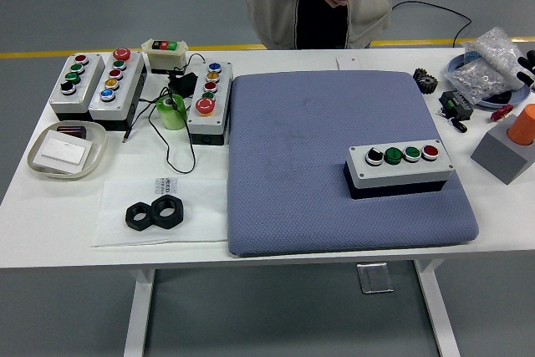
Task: Pick up the button,place it on the desk,press the button,press the button
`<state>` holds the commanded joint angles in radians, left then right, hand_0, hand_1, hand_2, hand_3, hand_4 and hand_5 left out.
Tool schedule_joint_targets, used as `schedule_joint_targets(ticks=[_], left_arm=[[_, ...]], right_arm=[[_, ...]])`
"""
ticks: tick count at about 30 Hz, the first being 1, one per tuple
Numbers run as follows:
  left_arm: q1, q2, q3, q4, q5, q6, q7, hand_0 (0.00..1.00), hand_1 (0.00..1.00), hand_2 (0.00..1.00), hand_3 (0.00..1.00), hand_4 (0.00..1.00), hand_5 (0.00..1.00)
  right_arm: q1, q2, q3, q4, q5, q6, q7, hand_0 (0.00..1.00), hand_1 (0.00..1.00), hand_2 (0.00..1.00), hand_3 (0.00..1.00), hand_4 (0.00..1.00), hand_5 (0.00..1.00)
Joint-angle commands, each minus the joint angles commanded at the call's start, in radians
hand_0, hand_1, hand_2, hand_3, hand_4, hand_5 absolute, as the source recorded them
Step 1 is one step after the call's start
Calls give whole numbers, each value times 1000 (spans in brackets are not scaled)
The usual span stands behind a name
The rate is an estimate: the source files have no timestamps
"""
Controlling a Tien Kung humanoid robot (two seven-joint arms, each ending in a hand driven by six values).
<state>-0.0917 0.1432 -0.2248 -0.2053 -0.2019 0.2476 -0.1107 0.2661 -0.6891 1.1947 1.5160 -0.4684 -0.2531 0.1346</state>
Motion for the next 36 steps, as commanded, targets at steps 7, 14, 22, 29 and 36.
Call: schedule_joint_targets(ticks=[7, 14, 22, 29, 36], left_arm=[[-2, 0, 2, 0, -3, 0, 0, 701, 828, 885, 830, 648, 998], [-2, 0, 0, -1, 0, 0, 1, 701, 828, 884, 830, 648, 998], [0, 0, -3, -1, 4, 0, 2, 702, 828, 884, 829, 648, 998], [2, 0, -5, -1, 9, 0, 3, 704, 828, 884, 830, 650, 998], [6, 1, -5, -1, 11, 0, 2, 705, 828, 884, 830, 648, 998]], right_arm=[[-2, 3, 4, -2, 11, 24, -15, 950, 876, 911, 904, 616, 449], [-4, 4, 5, -7, 43, 40, -26, 949, 868, 903, 882, 557, 650], [-10, 5, -1, -13, 79, 40, -40, 952, 864, 894, 863, 527, 750], [-12, 6, -4, -15, 83, 38, -47, 952, 858, 884, 845, 484, 895], [-12, 9, -10, -19, 79, 38, -56, 952, 858, 881, 842, 475, 915]])
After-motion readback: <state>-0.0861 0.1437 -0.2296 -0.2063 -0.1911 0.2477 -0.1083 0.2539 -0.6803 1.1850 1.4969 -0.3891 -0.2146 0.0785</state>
